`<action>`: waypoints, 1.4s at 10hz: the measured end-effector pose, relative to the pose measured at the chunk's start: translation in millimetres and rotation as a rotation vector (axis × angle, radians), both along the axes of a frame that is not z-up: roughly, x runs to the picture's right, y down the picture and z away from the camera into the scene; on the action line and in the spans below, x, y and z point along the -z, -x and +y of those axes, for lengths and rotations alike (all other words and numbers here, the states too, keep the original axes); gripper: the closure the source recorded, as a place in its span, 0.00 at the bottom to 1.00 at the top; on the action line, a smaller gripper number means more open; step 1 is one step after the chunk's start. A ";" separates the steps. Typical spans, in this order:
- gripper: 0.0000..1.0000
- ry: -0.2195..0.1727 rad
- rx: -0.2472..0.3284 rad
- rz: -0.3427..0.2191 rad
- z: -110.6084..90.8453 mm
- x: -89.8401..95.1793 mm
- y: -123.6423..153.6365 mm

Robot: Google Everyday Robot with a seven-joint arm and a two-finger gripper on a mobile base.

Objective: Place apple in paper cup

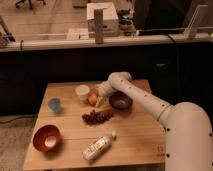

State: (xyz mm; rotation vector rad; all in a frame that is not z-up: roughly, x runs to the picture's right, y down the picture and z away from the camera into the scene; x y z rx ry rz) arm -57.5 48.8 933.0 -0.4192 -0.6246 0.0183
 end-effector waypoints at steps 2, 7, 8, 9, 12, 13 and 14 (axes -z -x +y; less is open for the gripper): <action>0.23 0.008 0.012 -0.017 0.1 -5.3 4.9; 0.56 0.020 0.036 -0.037 3.0 -14.6 13.2; 0.58 0.020 0.039 -0.036 3.6 -14.9 13.7; 0.58 0.018 0.045 -0.035 4.3 -14.4 14.1; 0.75 0.012 0.049 -0.024 8.7 -8.2 13.8; 0.77 0.009 0.049 -0.019 9.4 -5.8 12.0; 0.77 0.004 0.047 -0.016 8.7 -2.8 10.1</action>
